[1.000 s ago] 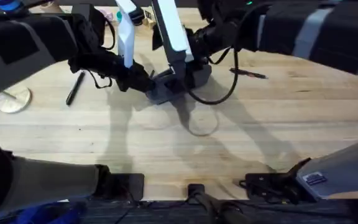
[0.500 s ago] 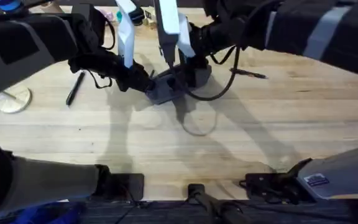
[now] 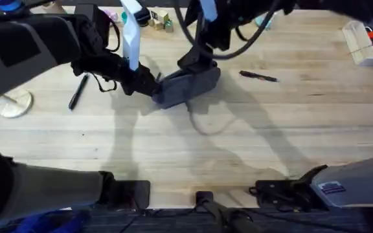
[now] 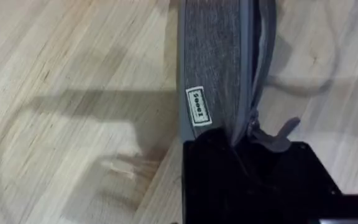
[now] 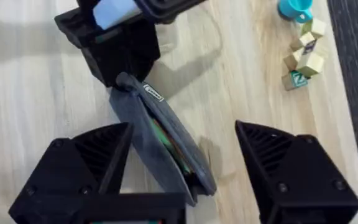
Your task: Unzip the bag, pick up the pens from the table one at a time and place them inside, then zip the bag closed.
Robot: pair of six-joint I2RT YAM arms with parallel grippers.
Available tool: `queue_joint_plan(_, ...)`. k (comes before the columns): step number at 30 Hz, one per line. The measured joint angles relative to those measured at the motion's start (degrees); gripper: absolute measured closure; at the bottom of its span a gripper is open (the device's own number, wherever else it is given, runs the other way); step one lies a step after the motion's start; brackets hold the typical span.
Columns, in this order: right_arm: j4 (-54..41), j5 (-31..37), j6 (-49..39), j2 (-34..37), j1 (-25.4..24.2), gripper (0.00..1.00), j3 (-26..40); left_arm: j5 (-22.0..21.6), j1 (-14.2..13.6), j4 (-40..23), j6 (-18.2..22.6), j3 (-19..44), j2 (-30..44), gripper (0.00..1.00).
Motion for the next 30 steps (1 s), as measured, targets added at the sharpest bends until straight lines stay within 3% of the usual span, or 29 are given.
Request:
queue_joint_plan(5,-5.0,0.0,-1.3,0.0,-1.9,0.011,3.2,0.0,0.0,0.0,0.0,0.0,0.0,0.947)
queue_joint_plan(6,-5.4,0.0,-1.5,0.0,-2.3,0.011,3.5,0.0,0.0,0.0,0.1,0.0,0.0,0.842)
queue_joint_plan(7,-5.8,0.2,-2.4,0.0,-3.6,0.010,3.7,0.1,0.0,0.3,0.0,0.0,0.0,0.238)
queue_joint_plan(8,-5.8,0.3,-2.5,0.0,-3.6,0.009,3.7,0.1,0.0,0.3,0.0,0.0,0.0,0.070)
queue_joint_plan(9,-5.8,0.4,-2.6,0.0,-3.6,0.009,3.7,0.1,0.0,0.2,-0.1,0.0,0.0,0.030)
queue_joint_plan(14,-5.8,0.4,-2.7,0.0,-3.6,0.009,3.7,0.1,0.0,-0.6,0.0,0.1,0.0,0.008)
queue_joint_plan(22,-7.0,-2.0,-2.8,0.0,-3.6,0.010,3.7,0.1,0.0,-7.3,0.0,3.4,-0.9,0.005)
queue_joint_plan(29,-9.2,-4.1,-3.3,0.0,-3.6,0.011,3.7,0.1,0.8,-12.2,0.0,6.3,-9.4,0.005)
queue_joint_plan(30,-13.2,-4.8,-5.2,0.0,-3.6,0.011,3.7,0.1,1.9,-13.2,0.0,7.1,-13.7,0.006)
